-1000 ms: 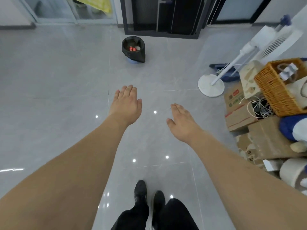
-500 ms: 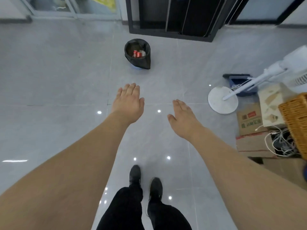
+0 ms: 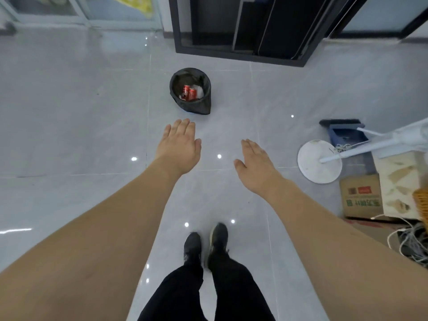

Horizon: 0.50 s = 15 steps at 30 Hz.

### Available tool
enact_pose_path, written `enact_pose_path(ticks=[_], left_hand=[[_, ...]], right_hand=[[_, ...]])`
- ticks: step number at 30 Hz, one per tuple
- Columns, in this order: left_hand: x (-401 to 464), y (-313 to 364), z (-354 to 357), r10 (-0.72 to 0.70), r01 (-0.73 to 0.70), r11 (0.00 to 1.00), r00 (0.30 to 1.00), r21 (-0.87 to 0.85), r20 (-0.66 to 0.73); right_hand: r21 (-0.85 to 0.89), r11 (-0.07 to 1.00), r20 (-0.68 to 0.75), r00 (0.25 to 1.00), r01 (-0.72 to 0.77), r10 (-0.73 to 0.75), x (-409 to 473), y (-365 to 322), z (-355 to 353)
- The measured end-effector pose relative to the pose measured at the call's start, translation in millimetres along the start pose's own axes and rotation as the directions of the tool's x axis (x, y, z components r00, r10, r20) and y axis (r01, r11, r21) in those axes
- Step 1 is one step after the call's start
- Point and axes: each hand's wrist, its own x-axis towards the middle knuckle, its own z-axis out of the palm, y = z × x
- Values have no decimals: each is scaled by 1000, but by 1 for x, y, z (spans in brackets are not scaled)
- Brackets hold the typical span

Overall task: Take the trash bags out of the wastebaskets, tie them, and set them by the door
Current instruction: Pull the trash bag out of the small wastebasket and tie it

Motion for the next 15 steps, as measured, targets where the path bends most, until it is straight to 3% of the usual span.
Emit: enact_pose_path(ticks=[15], left_hand=[[218,-61,-40,-71,72,996,997,-47,16]], right_hand=[[40,999,92,996,6,-9,226,-27,-80]])
